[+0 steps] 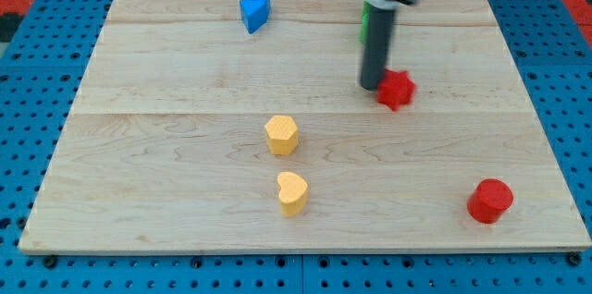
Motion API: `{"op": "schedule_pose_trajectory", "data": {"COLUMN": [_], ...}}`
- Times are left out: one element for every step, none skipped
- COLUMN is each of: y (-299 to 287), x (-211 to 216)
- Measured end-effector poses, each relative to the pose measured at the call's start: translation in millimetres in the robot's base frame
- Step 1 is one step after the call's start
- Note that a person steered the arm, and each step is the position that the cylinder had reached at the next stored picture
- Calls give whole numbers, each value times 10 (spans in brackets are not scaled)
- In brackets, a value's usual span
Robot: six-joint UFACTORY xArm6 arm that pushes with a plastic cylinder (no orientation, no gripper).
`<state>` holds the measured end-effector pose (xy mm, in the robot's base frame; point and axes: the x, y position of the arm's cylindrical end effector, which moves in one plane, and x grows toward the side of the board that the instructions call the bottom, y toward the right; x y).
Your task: Push the red star top of the red circle
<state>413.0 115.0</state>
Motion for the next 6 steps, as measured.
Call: {"op": "schedule_pose_trajectory", "data": {"y": [-13,168,682,829,758,729], "x": [-267,-241,455,769,776,1024]}}
